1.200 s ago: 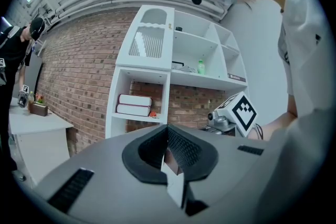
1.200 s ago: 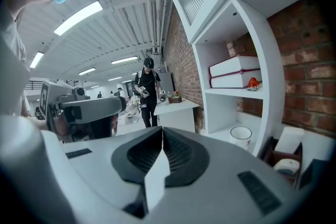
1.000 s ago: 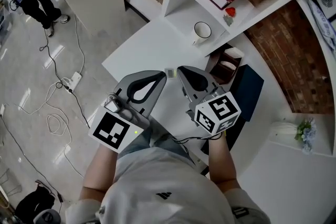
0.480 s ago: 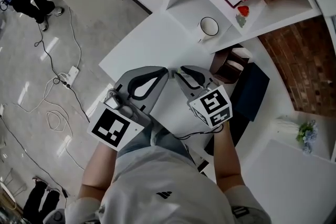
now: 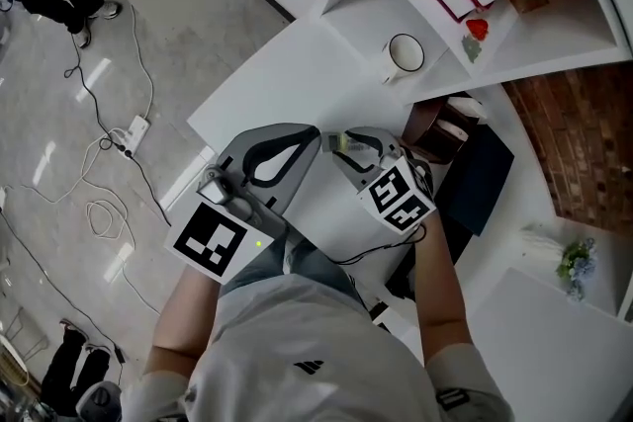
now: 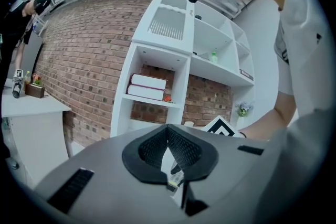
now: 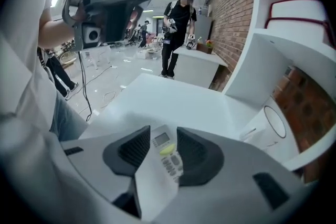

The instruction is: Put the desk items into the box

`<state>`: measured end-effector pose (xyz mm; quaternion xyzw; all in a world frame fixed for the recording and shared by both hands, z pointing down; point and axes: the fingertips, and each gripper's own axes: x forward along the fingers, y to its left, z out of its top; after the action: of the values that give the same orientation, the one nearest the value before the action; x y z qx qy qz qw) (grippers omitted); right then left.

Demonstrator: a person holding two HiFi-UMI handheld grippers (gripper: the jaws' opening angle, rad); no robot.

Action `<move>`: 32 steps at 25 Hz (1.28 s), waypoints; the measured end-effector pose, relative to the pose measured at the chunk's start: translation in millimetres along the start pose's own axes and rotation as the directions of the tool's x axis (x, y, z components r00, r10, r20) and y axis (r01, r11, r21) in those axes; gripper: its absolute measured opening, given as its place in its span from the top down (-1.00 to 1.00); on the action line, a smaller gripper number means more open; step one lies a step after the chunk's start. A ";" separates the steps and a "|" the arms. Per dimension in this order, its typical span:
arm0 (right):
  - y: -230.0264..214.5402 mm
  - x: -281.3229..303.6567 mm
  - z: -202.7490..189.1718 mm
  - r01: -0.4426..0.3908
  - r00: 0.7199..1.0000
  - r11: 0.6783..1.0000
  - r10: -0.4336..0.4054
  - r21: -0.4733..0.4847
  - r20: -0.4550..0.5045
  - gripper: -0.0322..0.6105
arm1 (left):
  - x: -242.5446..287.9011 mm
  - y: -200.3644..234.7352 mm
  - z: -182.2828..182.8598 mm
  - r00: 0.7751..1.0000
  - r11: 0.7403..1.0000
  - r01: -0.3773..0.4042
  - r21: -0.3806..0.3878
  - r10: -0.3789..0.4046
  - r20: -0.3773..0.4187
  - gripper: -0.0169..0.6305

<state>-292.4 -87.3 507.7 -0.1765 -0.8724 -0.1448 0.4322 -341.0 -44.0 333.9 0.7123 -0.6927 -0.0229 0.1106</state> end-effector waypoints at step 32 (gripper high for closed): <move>2.3 50.7 -41.1 -0.341 0.891 0.921 0.253 -0.189 -0.377 0.12 | -2.8 34.9 -10.1 0.998 0.997 -0.058 -0.053 0.057 -0.015 0.91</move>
<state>-291.1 -92.6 572.7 -0.3338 -0.7200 -0.2140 0.5695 -373.5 -40.5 350.0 0.6891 -0.7112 -0.0335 0.1348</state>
